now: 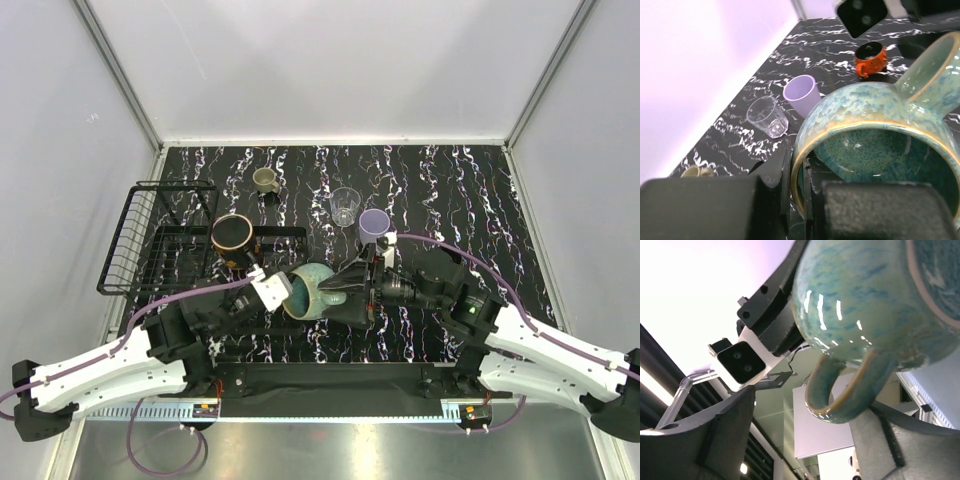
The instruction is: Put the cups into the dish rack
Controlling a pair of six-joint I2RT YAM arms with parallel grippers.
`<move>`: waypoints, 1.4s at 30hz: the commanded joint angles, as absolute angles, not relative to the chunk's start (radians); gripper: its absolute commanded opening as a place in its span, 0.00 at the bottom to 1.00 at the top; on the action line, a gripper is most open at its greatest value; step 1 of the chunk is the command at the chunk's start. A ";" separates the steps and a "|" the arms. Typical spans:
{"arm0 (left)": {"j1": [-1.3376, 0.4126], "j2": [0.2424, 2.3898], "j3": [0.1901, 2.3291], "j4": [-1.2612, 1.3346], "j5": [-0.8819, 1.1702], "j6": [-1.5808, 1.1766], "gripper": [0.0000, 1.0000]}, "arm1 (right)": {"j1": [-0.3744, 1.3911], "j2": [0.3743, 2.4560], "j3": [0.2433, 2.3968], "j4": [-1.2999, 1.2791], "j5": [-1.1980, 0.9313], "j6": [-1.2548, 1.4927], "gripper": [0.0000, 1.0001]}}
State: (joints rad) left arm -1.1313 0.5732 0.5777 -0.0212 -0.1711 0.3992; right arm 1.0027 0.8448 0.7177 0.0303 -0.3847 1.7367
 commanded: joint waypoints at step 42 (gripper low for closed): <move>-1.167 0.361 0.680 0.098 -0.373 0.454 0.94 | 0.993 0.871 0.797 -0.113 -0.189 1.447 0.00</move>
